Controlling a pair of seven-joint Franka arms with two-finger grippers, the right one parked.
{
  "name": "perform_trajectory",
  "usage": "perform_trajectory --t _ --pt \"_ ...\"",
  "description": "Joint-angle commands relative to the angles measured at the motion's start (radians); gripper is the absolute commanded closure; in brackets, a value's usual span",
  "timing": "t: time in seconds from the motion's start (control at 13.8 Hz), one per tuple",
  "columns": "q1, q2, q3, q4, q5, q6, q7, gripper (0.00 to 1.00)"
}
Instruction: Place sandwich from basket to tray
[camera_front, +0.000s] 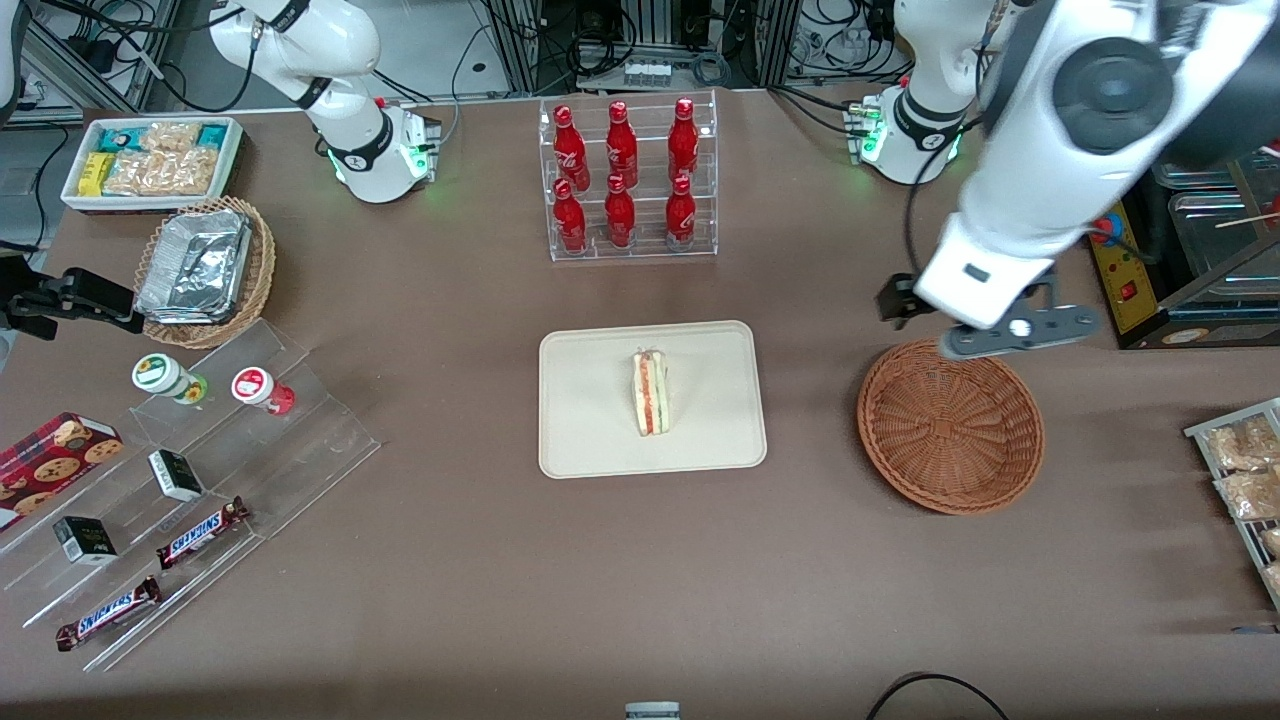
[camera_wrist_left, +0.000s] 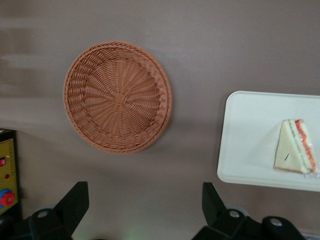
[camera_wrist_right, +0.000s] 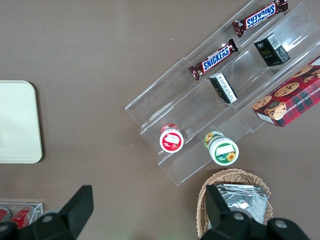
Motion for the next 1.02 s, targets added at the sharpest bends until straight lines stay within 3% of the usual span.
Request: perform_trajectory --t 0.0,0.58,0.94 --pt "0.063 -0.071 -0.008 -0.032 -0.025 -0.039 0.081 0.0" --pt "0.208 -0.159 0.0 -0.083 -0.067 -0.087 0.306 0.0" --pt "0.058 -0.217 0.175 -0.144 -0.083 -0.084 0.332 0.0"
